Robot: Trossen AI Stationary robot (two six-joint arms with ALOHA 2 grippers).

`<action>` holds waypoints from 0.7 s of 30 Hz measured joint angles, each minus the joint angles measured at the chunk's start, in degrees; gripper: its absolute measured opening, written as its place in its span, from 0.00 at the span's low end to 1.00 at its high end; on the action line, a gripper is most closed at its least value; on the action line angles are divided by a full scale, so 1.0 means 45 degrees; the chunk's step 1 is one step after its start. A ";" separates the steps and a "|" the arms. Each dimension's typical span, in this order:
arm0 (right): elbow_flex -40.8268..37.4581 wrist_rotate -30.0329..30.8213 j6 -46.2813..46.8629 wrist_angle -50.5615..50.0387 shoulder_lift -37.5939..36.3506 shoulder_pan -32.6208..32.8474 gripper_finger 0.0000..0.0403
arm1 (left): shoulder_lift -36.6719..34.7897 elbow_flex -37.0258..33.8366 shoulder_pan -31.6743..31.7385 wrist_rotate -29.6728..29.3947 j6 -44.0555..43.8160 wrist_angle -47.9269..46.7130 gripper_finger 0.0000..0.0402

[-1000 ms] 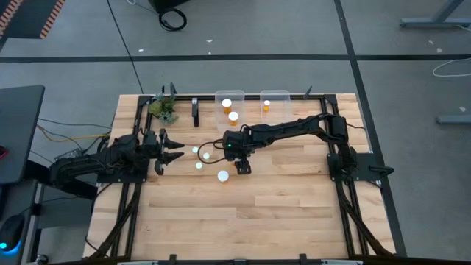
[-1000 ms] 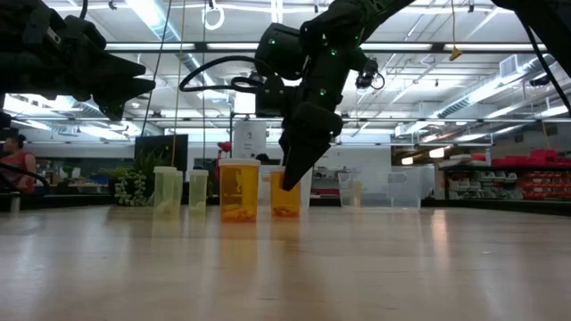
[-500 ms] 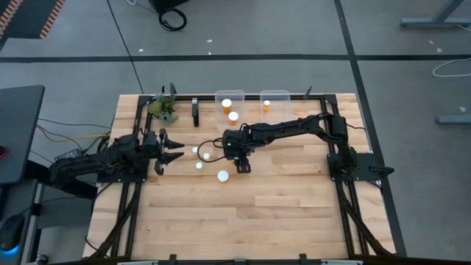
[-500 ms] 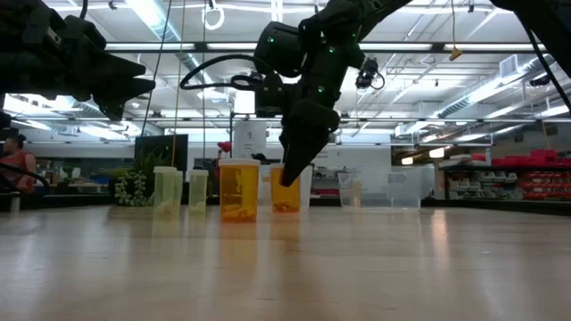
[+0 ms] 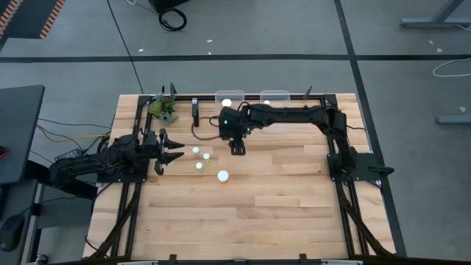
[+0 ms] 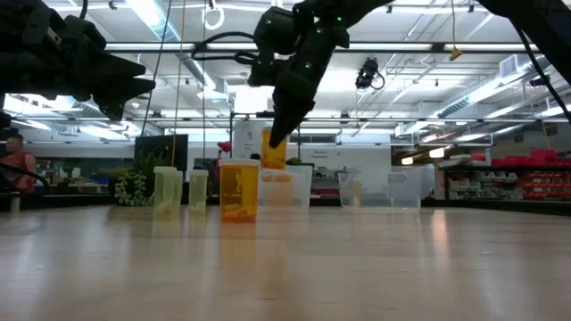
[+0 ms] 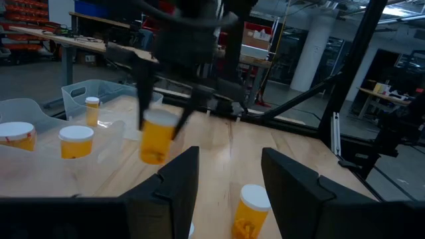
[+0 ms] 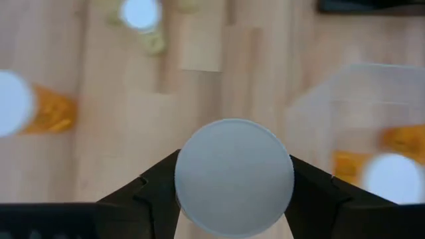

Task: Pick and place medicine bottles into bin by pill shape (circle, oval)
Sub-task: Put the large orange pill bottle into the left transparent bin

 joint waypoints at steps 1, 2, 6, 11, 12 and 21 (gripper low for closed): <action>0.0081 -0.0010 -0.0041 0.0028 0.0000 -0.0153 0.55 | 0.0000 -0.0002 0.0000 0.0000 -0.0002 0.0000 0.43; 0.0164 -0.0063 -0.0041 0.0062 0.0000 -0.0308 0.56 | 0.0000 -0.0002 0.0000 0.0000 0.0000 0.0000 0.43; 0.0449 -0.0649 -0.0041 0.0591 0.0000 -0.0844 0.56 | 0.0000 -0.0005 0.0000 0.0000 0.0000 0.0000 0.43; 0.0795 -0.1005 -0.0240 0.1098 0.0000 -0.1262 0.56 | 0.0000 -0.0005 0.0000 0.0000 -0.0004 0.0000 0.43; 0.0795 -0.0955 -0.0283 0.1135 0.0000 -0.1385 0.56 | 0.0000 0.0000 0.0000 0.0000 0.0000 0.0004 0.43; 0.0795 -0.0081 0.0440 0.1387 0.0001 -0.2328 0.56 | 0.0000 0.0000 0.0000 0.0000 0.0000 0.0005 0.43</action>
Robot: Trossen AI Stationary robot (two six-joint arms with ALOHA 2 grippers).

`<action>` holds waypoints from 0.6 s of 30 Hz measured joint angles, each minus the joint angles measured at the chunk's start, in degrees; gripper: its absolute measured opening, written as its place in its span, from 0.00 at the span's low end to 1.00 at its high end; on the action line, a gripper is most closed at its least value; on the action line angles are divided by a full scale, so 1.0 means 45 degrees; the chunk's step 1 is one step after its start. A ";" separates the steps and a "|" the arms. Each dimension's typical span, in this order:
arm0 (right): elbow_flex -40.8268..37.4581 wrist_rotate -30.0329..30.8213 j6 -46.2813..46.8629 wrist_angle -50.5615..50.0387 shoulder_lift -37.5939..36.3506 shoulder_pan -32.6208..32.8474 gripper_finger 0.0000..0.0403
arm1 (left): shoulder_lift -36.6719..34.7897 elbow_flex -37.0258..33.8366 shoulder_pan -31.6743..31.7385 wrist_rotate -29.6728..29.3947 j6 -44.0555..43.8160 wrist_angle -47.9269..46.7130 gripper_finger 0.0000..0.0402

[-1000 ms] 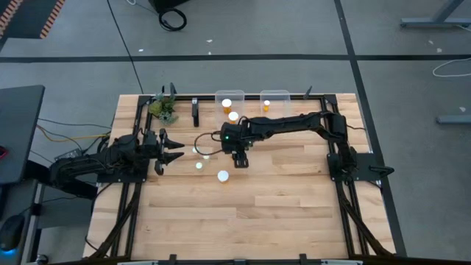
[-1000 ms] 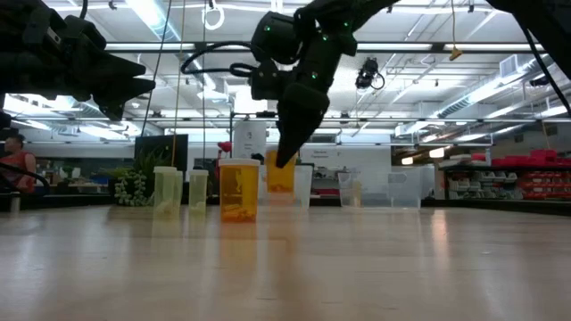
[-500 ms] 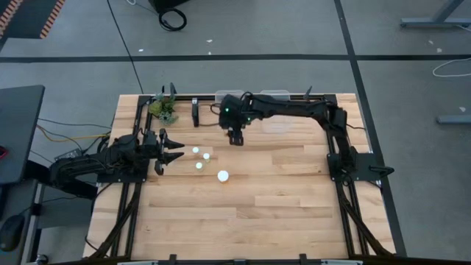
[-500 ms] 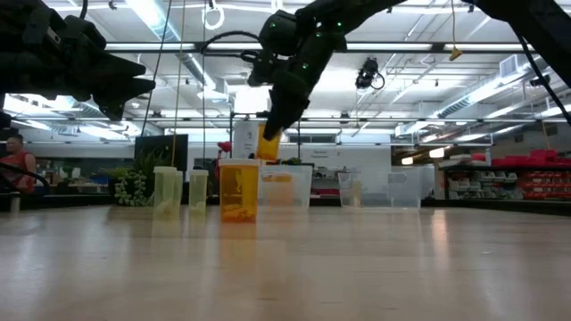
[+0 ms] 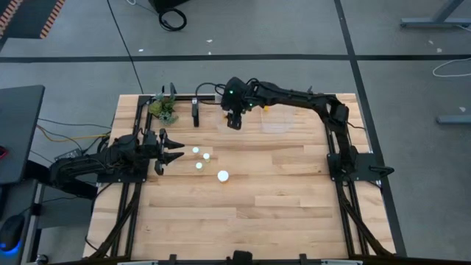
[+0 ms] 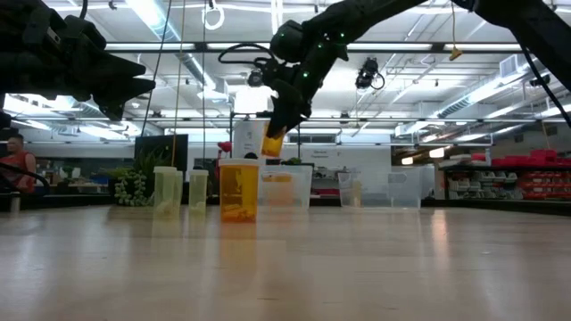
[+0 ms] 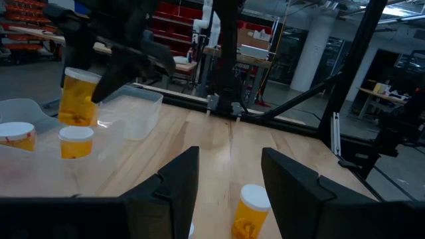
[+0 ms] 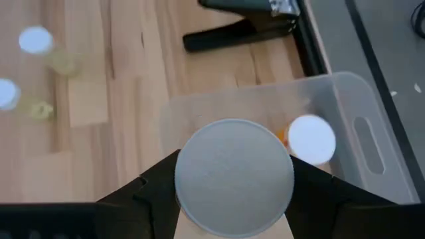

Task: Pick and place medicine bottles into bin by pill shape (circle, oval)
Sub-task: Put the large orange pill bottle into the left transparent bin

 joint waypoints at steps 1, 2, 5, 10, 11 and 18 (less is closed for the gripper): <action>0.0000 0.0038 0.0000 0.0022 -0.0001 -0.0070 0.56 | 0.0000 -0.0004 0.0000 0.0000 0.0000 0.0000 0.43; 0.0000 0.0042 -0.0005 -0.0009 -0.0001 -0.0190 0.56 | 0.0000 -0.0004 0.0000 0.0000 0.0000 -0.0005 0.43; 0.0000 0.0101 -0.0029 0.0016 0.0001 -0.0644 0.56 | 0.0000 -0.0003 0.0000 0.0000 0.0000 -0.0002 0.43; -0.0005 0.0572 0.0010 0.0292 -0.0001 -0.1309 0.56 | 0.0000 -0.0005 0.0000 0.0000 -0.0005 -0.0005 0.43; -0.0005 0.0565 0.0010 0.0267 -0.0001 -0.1444 0.56 | 0.0000 -0.0001 0.0000 0.0000 0.0000 -0.0001 0.43; -0.0026 0.0465 -0.0170 0.0319 0.0161 -0.2160 0.56 | 0.0001 -0.0001 0.0000 0.0004 -0.0001 0.0000 0.43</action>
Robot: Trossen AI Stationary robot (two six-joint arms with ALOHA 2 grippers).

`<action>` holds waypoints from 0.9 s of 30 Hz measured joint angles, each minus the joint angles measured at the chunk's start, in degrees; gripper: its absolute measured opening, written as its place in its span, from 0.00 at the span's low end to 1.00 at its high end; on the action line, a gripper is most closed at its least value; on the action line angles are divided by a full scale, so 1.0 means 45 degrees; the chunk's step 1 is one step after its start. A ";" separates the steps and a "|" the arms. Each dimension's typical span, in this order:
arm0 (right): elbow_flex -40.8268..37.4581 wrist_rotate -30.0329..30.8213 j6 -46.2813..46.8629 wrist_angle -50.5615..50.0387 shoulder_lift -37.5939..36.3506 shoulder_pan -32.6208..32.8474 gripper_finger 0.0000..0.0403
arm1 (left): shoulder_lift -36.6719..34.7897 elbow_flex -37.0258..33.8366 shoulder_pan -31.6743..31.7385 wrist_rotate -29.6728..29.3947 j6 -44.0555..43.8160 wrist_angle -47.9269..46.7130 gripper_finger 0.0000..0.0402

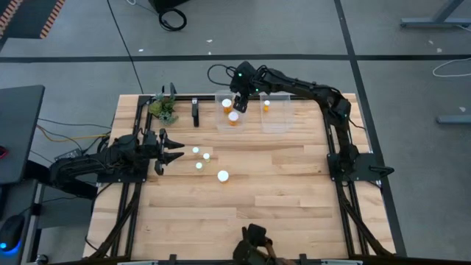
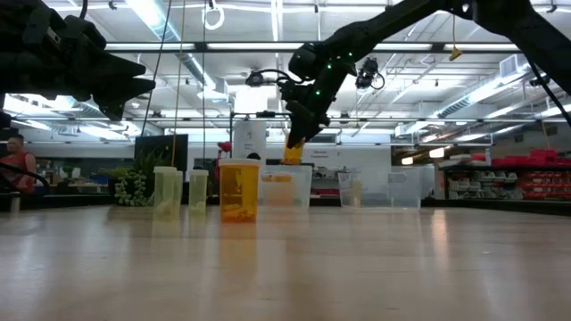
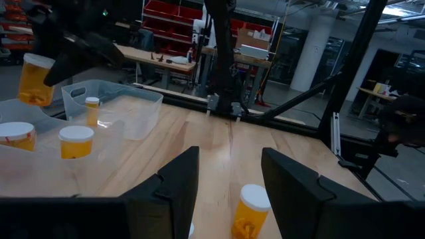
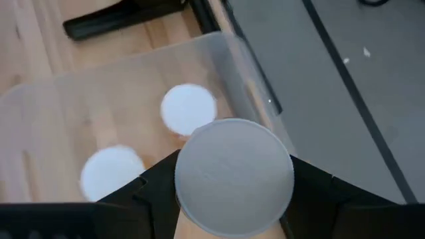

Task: Pick and place medicine bottles into bin by pill shape (circle, oval)
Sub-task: Put the large orange pill bottle into the left transparent bin

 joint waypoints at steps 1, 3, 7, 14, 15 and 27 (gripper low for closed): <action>0.0002 -0.0005 -0.0040 0.0039 -0.0012 -0.0050 0.56 | -0.0001 -0.0003 0.0000 -0.0004 -0.0004 -0.0004 0.43; 0.0002 -0.0052 -0.0069 -0.0005 -0.0012 -0.0060 0.56 | -0.0001 0.0000 0.0000 -0.0004 0.0000 -0.0001 0.43; -0.0376 -0.0112 -0.0188 0.0384 -0.0021 0.0041 0.56 | -0.0001 -0.0002 0.0000 -0.0004 -0.0004 -0.0002 0.43; -0.1681 -0.0121 -0.0146 0.1472 -0.0016 -0.0002 0.56 | -0.0001 0.0001 0.0000 -0.0004 -0.0004 -0.0005 0.43; -0.1870 -0.0145 -0.0120 0.1657 -0.0012 -0.0013 0.56 | -0.0001 0.0001 0.0000 -0.0004 -0.0004 -0.0005 0.43; -0.2312 -0.0420 0.0165 0.2733 -0.0007 -0.0214 0.56 | -0.0001 -0.0004 0.0000 -0.0004 -0.0004 -0.0005 0.43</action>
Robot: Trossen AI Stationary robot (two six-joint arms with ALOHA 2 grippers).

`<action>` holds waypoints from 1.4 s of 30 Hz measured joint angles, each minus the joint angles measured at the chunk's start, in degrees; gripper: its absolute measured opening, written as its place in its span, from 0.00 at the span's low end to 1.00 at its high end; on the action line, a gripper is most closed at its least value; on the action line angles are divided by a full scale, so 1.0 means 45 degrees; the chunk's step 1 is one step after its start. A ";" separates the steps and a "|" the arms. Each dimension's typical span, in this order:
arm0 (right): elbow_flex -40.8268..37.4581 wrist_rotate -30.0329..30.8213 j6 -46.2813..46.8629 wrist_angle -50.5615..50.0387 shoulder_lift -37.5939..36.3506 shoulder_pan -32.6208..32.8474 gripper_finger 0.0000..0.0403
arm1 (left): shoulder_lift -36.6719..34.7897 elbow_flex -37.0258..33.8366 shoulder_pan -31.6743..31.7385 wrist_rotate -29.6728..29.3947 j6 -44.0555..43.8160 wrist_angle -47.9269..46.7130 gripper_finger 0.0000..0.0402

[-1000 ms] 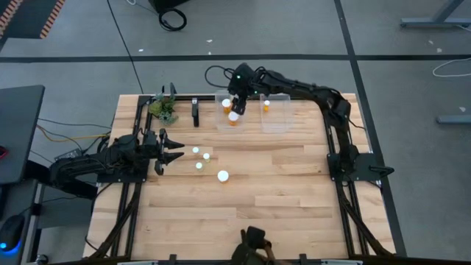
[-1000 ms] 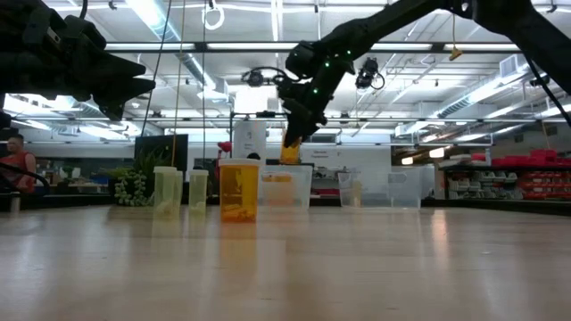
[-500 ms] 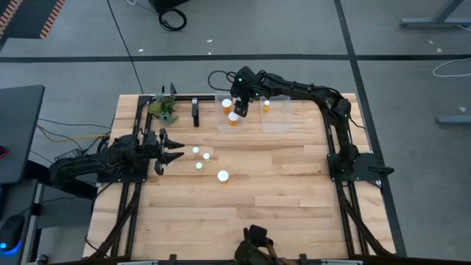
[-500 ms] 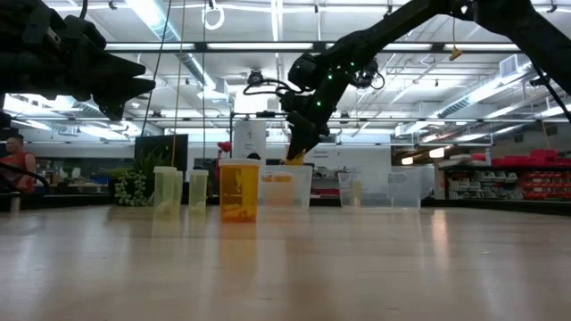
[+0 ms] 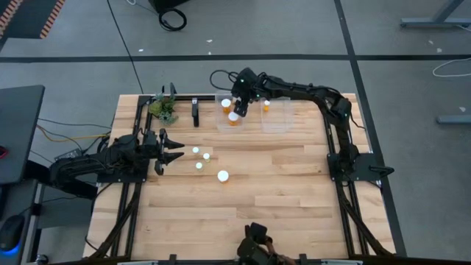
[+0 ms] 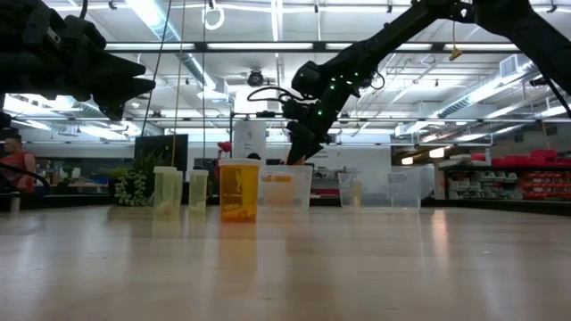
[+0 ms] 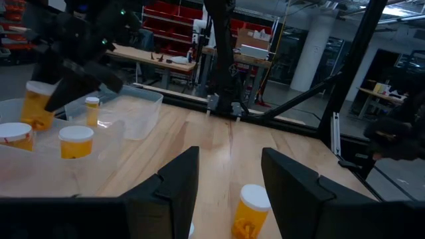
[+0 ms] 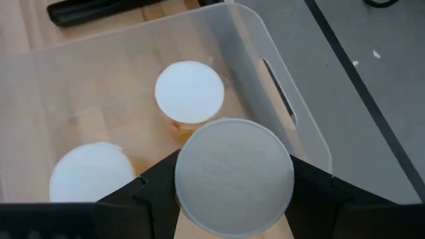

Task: Pick and place medicine bottles into bin by pill shape (circle, oval)
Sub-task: Put the large orange pill bottle into the left transparent bin

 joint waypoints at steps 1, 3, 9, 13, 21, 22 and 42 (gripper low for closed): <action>-0.0003 -0.0015 0.0000 0.0033 0.0000 -0.0025 0.56 | 0.0000 0.0005 0.0000 0.0000 0.0004 0.0000 0.43; -0.0001 -0.0041 0.0062 0.0106 0.0000 -0.0121 0.56 | 0.0003 0.0005 0.0000 0.0000 0.0000 0.0002 0.43; 0.0002 -0.0337 0.0681 -0.0198 0.0000 -0.0227 0.56 | 0.0000 0.0002 0.0000 0.0000 0.0005 0.0000 0.43; 0.0007 -0.0010 0.1451 -0.0423 0.0000 0.0099 0.56 | 0.0001 0.0005 0.0000 0.0000 0.0003 0.0000 0.43; 0.0007 0.0386 0.2177 -0.0907 0.0000 0.0554 0.56 | 0.0001 0.0005 0.0000 0.0000 0.0005 0.0000 0.43; 0.0007 0.0367 0.2085 -0.0902 0.0000 0.0557 0.56 | 0.0000 0.0004 0.0000 0.0000 0.0005 0.0000 0.43; -0.0528 -0.0620 0.2086 -0.0836 -0.0015 0.0545 0.56 | 0.0005 0.0001 0.0000 0.0000 0.0005 0.0000 0.43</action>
